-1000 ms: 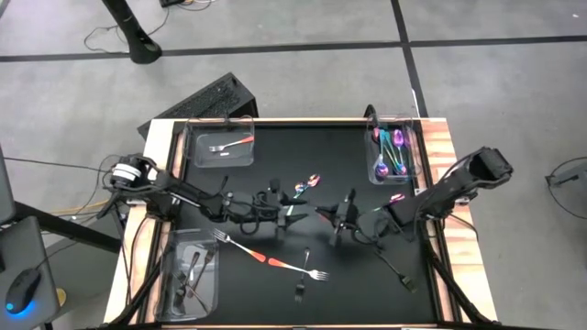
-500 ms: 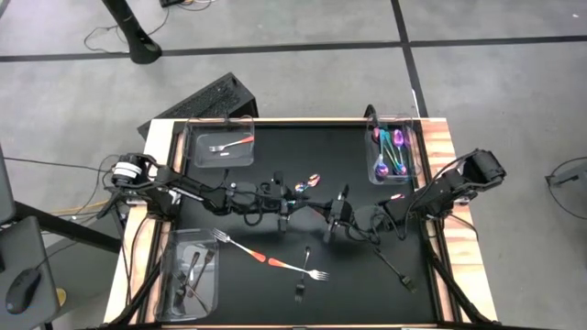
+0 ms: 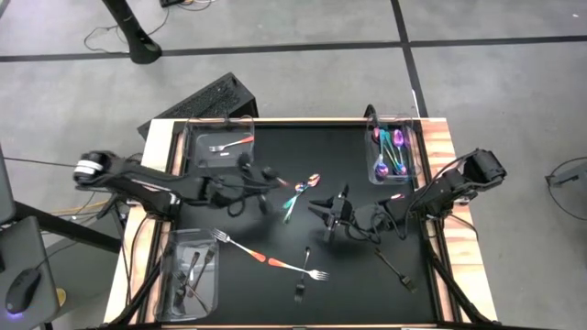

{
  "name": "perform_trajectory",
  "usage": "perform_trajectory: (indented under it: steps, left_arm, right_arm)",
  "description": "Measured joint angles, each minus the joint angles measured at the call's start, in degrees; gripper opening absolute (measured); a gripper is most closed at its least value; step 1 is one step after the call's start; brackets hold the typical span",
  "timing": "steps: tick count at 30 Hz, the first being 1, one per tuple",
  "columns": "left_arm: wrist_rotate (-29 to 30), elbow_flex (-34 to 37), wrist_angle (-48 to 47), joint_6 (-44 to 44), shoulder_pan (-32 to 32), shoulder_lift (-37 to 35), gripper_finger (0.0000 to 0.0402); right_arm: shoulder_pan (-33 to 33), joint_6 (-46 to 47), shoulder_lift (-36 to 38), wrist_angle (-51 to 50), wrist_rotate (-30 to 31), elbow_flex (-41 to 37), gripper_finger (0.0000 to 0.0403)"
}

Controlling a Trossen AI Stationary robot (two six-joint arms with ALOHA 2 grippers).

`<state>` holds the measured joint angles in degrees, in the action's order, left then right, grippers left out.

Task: Sort silverware by color (type)
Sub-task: Put the orange fork into the top left transparent bin

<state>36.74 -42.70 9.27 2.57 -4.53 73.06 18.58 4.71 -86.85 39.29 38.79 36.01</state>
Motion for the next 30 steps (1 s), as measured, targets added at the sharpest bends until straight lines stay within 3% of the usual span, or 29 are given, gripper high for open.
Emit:
perform_trajectory:
  steps: [5,11,15,22,27,30]
  left_arm:
    - [12.29,0.0,-18.89,3.03,2.96,-10.36,0.0]
    - [14.29,0.0,-30.52,-1.83,10.86,-16.16,0.0]
    - [12.01,0.0,-33.87,-7.37,15.92,-14.49,0.0]
    - [12.91,0.0,-36.79,-16.92,25.03,-9.01,0.0]
    - [12.97,0.0,-39.43,-17.94,27.99,-7.05,0.0004]
    - [12.73,0.0,-40.93,-17.04,28.12,-6.85,0.003]
  right_arm:
    - [-0.43,0.03,-0.17,-0.05,0.13,0.0,0.0117]
    - [-1.46,1.23,-0.17,-0.15,0.11,0.0,0.0118]
    - [-2.6,4.12,-0.19,-0.22,0.04,0.0,0.0118]
    - [-4.54,7.3,-0.72,-0.28,-1.42,0.04,0.0118]
    - [-4.54,7.48,-0.72,-0.69,-1.44,0.04,0.0118]
    - [-4.55,8.48,-0.72,-1.18,-1.53,0.04,0.0118]
